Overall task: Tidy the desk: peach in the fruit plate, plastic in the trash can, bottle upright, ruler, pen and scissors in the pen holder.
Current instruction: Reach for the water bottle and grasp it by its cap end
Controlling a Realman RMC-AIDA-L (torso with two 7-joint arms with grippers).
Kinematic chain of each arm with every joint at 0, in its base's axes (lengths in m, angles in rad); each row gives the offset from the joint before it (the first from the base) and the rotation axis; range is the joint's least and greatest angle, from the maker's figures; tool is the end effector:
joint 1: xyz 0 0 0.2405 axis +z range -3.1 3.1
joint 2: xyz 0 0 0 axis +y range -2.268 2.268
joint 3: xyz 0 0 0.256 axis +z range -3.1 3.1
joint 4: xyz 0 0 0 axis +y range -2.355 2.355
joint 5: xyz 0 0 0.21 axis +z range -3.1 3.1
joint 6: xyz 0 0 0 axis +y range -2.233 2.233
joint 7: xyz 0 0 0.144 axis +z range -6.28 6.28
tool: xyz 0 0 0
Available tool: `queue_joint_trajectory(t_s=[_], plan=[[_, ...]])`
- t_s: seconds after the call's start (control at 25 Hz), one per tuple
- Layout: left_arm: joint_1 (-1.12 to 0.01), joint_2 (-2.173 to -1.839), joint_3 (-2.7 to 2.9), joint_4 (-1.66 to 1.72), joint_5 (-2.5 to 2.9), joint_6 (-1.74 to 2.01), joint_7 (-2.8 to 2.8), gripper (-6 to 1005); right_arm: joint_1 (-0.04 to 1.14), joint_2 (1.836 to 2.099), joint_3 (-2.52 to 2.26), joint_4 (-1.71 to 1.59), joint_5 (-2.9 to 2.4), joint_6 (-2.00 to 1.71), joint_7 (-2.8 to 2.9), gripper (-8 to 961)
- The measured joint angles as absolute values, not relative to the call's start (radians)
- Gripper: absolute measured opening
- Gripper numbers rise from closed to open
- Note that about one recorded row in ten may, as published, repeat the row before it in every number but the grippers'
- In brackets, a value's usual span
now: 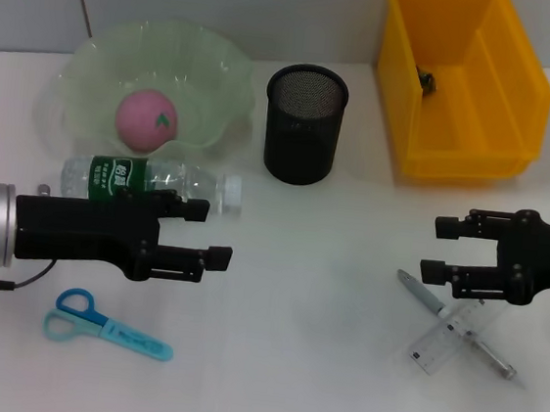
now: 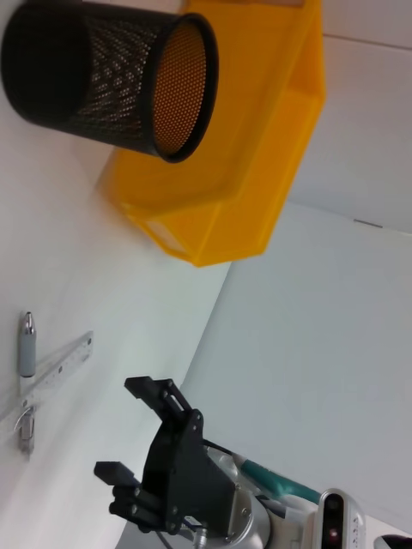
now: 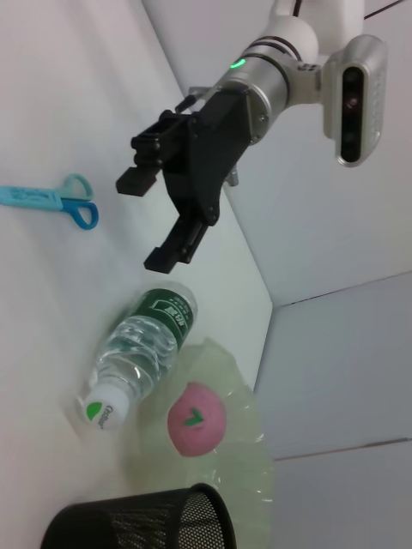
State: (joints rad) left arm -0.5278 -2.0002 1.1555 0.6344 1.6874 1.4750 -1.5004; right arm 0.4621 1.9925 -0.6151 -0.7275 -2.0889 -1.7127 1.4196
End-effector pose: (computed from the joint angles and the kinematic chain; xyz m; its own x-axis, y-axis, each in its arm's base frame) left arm -0.2370 0.3309 -0.0199 0.8091 0.3862 0.4429 0.4302 -0.9027 0.0011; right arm 0.2949 0.3072 0.0480 0.8112 -0.3805 -0.4442 -0.4799 -0.8671 -0.1336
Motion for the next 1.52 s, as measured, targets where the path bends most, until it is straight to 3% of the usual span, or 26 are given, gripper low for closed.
queue_joint_trajectory(t_s=[0.24, 0.36, 0.44, 0.56, 0.6, 0.72, 0.8, 0.88, 1.52], plan=[[-0.528, -1.999, 1.157, 0.662, 1.688, 1.478, -1.496, 814, 0.455, 1.994, -0.615, -0.727, -2.089, -1.711, 1.418, 744], [-0.552, -2.038, 1.163, 0.864, 1.786, 1.424, -1.498, 814, 0.452, 1.995, -0.615, -0.726, -2.089, -1.71, 1.418, 744], [-0.617, -2.057, 1.16, 0.942, 1.913, 1.399, -1.528, 814, 0.451, 1.995, -0.615, -0.726, -2.089, -1.71, 1.418, 743], [-0.65, -2.059, 1.159, 0.95, 1.966, 1.394, -1.547, 814, 0.448, 1.996, -0.615, -0.726, -2.089, -1.71, 1.418, 743], [-0.762, -2.062, 1.16, 0.934, 2.123, 1.38, -1.612, 814, 0.447, 1.997, -0.615, -0.726, -2.089, -1.71, 1.418, 743], [-0.773, -2.063, 1.16, 0.933, 2.148, 1.378, -1.62, 815, 0.445, 1.998, -0.615, -0.725, -2.089, -1.71, 1.417, 742], [-0.88, -2.075, 1.198, 0.928, 2.36, 1.347, -1.716, 815, 0.445, 1.999, -0.614, -0.725, -2.089, -1.709, 1.417, 742], [-0.911, -2.076, 1.248, 0.927, 2.427, 1.334, -1.761, 815, 0.444, 1.999, -0.613, -0.725, -2.089, -1.709, 1.418, 742], [-0.977, -2.08, 1.552, 0.855, 2.579, 1.172, -1.893, 814, 0.468, 2.015, -0.607, -0.724, -2.084, -1.693, 1.417, 741]])
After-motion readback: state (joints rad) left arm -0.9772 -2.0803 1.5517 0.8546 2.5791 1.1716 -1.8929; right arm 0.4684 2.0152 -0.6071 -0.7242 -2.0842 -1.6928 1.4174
